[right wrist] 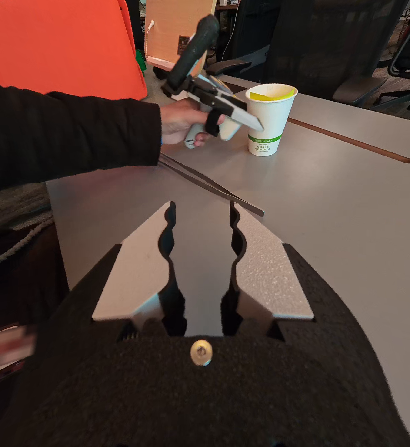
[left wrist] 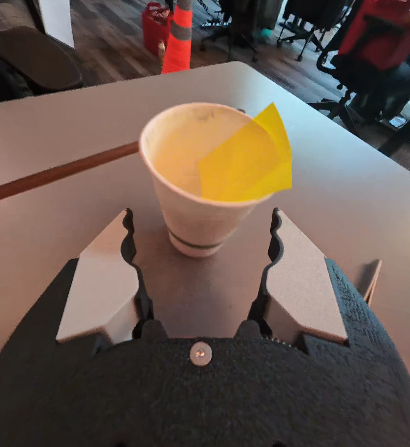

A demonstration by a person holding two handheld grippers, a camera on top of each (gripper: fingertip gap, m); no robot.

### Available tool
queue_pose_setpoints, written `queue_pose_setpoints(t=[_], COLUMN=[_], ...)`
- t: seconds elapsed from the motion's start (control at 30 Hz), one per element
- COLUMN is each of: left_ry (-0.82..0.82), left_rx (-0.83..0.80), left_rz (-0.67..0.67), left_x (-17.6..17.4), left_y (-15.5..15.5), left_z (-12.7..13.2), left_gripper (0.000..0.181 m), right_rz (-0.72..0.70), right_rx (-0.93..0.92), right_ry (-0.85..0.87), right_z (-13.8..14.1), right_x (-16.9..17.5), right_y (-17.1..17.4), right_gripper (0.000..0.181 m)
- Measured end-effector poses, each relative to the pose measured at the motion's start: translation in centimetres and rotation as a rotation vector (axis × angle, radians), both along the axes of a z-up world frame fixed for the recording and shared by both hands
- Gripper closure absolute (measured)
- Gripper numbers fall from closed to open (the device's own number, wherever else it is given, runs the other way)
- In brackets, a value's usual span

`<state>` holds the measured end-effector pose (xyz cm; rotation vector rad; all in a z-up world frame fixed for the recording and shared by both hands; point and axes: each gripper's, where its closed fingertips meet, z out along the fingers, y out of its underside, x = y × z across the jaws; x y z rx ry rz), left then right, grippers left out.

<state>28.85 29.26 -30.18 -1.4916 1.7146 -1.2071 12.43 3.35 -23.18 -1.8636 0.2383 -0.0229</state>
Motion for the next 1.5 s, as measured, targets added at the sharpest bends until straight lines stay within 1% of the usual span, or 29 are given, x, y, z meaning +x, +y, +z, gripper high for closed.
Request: queue_pose_setpoints(t=[0.07,0.1,0.13,0.2,0.27,0.3,0.33,0.37,0.43,0.47,0.53,0.63,0.7,0.73,0.77,0.8,0.87,0.93,0.97,1.0,1.07,1.13,1.2,1.23,1.3,1.37,1.4,1.43,1.5], left_ry=[-0.027,-0.045,-0.067,-0.051,-0.027,-0.031,-0.045,-0.058,-0.083,-0.084,-0.074,-0.033,0.004,0.036,0.041,0.048,0.075,0.067,0.069,0.086,0.107,0.066,-0.008,-0.045,-0.063,-0.085,-0.084,-0.068,-0.049], left_rx=[0.017,0.035,0.031,-0.053,-0.179,-0.263,-0.365,-0.474,-0.679,-0.748,-0.842,-0.966,-1.012,-1.018,-1.033,-1.034,-0.985,-0.866,-0.79,-0.707,-0.544,-0.403,-0.324,-0.288,-0.2,-0.122,-0.096,-0.08,-0.109], left_rz=[-0.036,-0.055,-0.077,-0.108,-0.12,-0.137,-0.155,-0.162,-0.192,-0.197,-0.199,-0.204,-0.195,-0.206,-0.221,-0.228,-0.223,-0.179,-0.152,-0.128,-0.053,0.011,0.072,0.104,0.126,0.151,0.154,0.163,0.164], left_x=[1.6,2.1,2.4,2.4,1.7,1.1,0.3,-0.6,-2.6,-3.5,-5.1,-7.2,-8.4,-9.0,-9.5,-9.9,-10.4,-10.9,-11.5,-12.5,-15.4,-19.0,-22.3,-23.6,-25.5,-26.1,-26.2,-26.2,-26.2], left_y=[-0.8,-1.3,-1.9,-3.4,-4.8,-5.8,-6.9,-7.9,-10.0,-10.9,-12.1,-13.1,-13.2,-13.6,-13.8,-13.8,-13.9,-12.9,-12.2,-11.5,-10.2,-9.7,-9.3,-8.9,-8.0,-6.4,-5.9,-5.3,-5.0], left_z=[0.3,0.7,1.3,2.4,3.9,5.1,6.7,8.2,11.0,11.9,12.7,12.6,11.7,11.0,10.6,10.2,9.3,8.5,8.2,7.7,6.9,6.8,7.5,7.9,8.3,8.6,8.4,7.9,7.2], left_gripper=[0.071,0.084,0.089,0.092,0.094,0.094,0.095,0.096,0.096,0.096,0.097,0.097,0.097,0.097,0.095,0.094,0.088,0.086,0.079,0.079,0.08,0.083,0.084,0.085,0.085,0.087,0.087,0.087,0.087], right_rz=[-0.002,-0.003,-0.004,-0.008,-0.028,-0.052,-0.073,-0.098,-0.121,-0.117,-0.153,-0.193,-0.115,-0.076,-0.051,-0.034,0.025,0.036,0.042,0.058,0.098,0.148,0.241,0.288,0.367,0.457,0.497,0.524,0.548], right_rx=[0.002,0.003,0.004,0.016,0.032,0.055,0.089,0.123,0.171,0.189,0.212,0.236,0.243,0.241,0.236,0.215,0.153,0.127,0.105,0.081,0.027,-0.052,-0.178,-0.254,-0.367,-0.504,-0.598,-0.662,-0.691], right_ry=[-0.005,-0.007,-0.011,-0.027,-0.039,-0.03,-0.019,-0.021,-0.085,-0.142,-0.215,-0.237,-0.201,-0.199,-0.203,-0.21,-0.187,-0.184,-0.19,-0.181,-0.145,-0.109,-0.093,-0.1,-0.142,-0.156,-0.172,-0.205,-0.251], right_z=[-0.1,-0.1,-0.3,-0.5,-0.9,-1.0,-0.8,-0.4,0.8,1.4,2.4,3.0,2.5,2.3,2.0,1.6,0.7,0.6,0.5,0.4,0.2,-0.5,-2.1,-3.0,-4.5,-6.3,-7.4,-7.8,-6.7], right_x=[0.2,0.3,0.4,1.1,2.4,3.4,4.5,5.5,6.8,7.0,7.8,8.1,6.6,5.7,5.0,4.7,4.4,5.1,5.8,6.5,8.1,9.4,9.6,9.7,9.9,9.7,9.8,10.1,10.6], right_y=[0.0,0.1,0.2,0.6,1.5,2.2,3.0,4.0,6.2,7.5,9.8,11.6,12.3,12.3,12.2,12.1,12.1,12.1,12.0,12.1,12.3,12.9,13.5,13.6,13.8,13.7,13.4,13.3,14.3], right_gripper=[0.138,0.138,0.137,0.134,0.129,0.121,0.105,0.094,0.079,0.075,0.071,0.073,0.089,0.099,0.105,0.106,0.108,0.11,0.111,0.111,0.111,0.11,0.11,0.11,0.11,0.11,0.11,0.111,0.11])
